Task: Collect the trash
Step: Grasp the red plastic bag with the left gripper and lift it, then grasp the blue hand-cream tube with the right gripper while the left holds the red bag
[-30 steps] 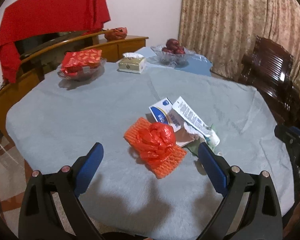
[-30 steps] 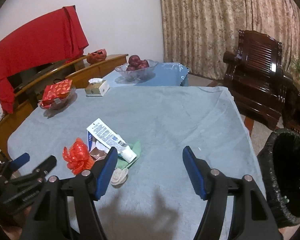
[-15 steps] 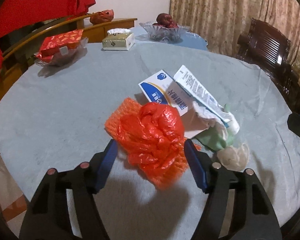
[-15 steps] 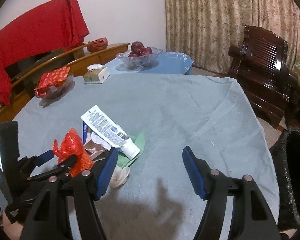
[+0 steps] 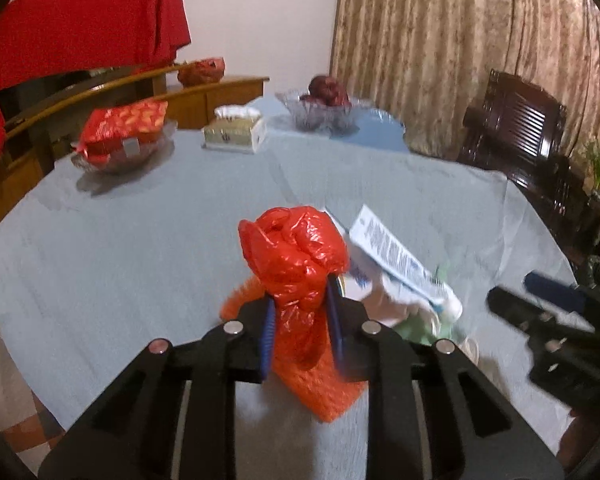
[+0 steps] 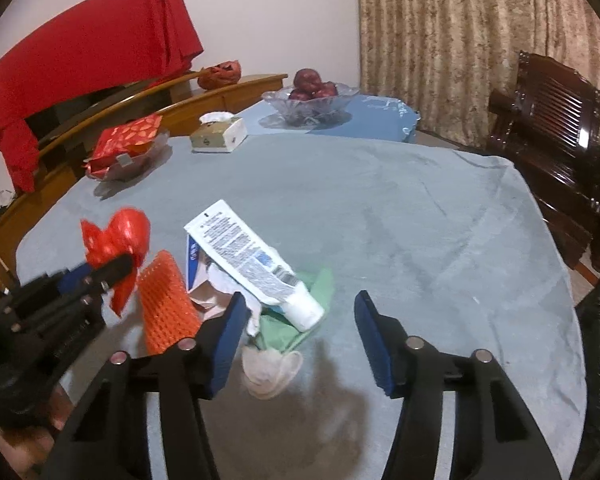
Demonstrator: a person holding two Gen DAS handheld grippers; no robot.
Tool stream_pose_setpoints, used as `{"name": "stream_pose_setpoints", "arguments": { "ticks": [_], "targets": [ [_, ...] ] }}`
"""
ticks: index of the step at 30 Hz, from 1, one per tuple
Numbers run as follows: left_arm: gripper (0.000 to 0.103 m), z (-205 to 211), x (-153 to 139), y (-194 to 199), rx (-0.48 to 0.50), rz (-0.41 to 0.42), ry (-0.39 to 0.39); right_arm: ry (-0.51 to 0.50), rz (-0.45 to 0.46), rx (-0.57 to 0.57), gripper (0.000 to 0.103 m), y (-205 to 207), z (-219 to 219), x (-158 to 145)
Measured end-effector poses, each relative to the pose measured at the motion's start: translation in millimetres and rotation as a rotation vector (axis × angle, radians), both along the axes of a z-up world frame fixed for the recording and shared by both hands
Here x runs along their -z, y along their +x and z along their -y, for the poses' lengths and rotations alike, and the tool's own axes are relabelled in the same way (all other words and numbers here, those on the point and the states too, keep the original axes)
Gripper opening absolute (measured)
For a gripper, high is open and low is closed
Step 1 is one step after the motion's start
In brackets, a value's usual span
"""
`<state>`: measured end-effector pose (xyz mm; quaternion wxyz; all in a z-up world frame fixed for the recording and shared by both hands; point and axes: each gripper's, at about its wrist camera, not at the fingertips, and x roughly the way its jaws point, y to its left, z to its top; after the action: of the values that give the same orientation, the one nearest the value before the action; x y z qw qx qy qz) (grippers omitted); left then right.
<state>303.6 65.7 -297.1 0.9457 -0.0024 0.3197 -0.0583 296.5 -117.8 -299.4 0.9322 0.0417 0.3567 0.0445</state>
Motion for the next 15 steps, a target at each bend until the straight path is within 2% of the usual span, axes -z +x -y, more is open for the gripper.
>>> {"name": "stream_pose_setpoints", "arguments": {
  "ticks": [7,15],
  "targets": [
    [0.021,-11,-10,11,-0.010,0.055,0.000,-0.010,-0.030,-0.015,0.050,18,-10,17],
    [0.022,-14,-2,19,0.000,0.039,-0.025,-0.022,-0.095,-0.015,0.049,40,-15,46]
  ]
}}
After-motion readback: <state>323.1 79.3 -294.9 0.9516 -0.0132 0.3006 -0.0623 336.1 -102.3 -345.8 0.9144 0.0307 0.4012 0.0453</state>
